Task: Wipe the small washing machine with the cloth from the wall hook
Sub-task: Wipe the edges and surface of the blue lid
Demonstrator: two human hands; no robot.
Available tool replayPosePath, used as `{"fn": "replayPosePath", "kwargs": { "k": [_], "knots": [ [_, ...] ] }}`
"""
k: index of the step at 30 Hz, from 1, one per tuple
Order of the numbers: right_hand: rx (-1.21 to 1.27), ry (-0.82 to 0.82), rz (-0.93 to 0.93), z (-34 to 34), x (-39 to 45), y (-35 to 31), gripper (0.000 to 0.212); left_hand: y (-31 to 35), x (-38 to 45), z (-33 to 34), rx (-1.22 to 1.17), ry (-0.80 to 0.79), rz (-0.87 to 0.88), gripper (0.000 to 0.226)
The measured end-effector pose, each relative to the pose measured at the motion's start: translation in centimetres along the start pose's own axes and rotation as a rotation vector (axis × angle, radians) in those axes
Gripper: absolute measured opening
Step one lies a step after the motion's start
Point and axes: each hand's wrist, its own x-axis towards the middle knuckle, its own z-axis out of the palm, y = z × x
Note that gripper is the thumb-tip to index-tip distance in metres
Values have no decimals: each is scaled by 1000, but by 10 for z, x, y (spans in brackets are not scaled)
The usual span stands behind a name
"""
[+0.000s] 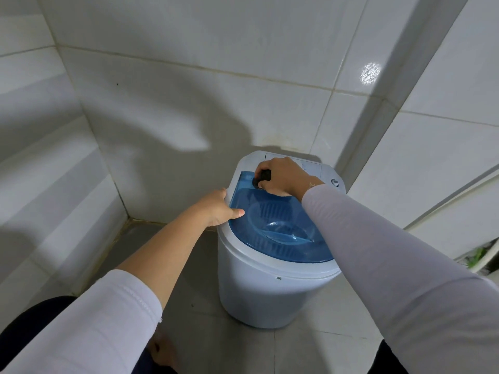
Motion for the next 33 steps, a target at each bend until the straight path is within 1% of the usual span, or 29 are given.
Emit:
{"fn": "replayPosePath", "kwargs": {
  "k": [8, 14, 22, 28, 33],
  "knots": [
    [38, 23, 50, -7, -25, 28, 24, 7, -5, 1, -16, 8, -11, 70],
    [-41, 54, 117, -14, -44, 56, 22, 11, -8, 4, -9, 27, -31, 70],
    [87, 61, 197, -16, -68, 89, 22, 12, -9, 5, 1, 40, -57, 71],
    [141, 123, 246, -15, -80, 105, 25, 13, -10, 9, 8, 48, -57, 69],
    [228, 165, 309, -14, -94, 121, 21, 9, -7, 7, 27, 38, -55, 68]
  ]
}}
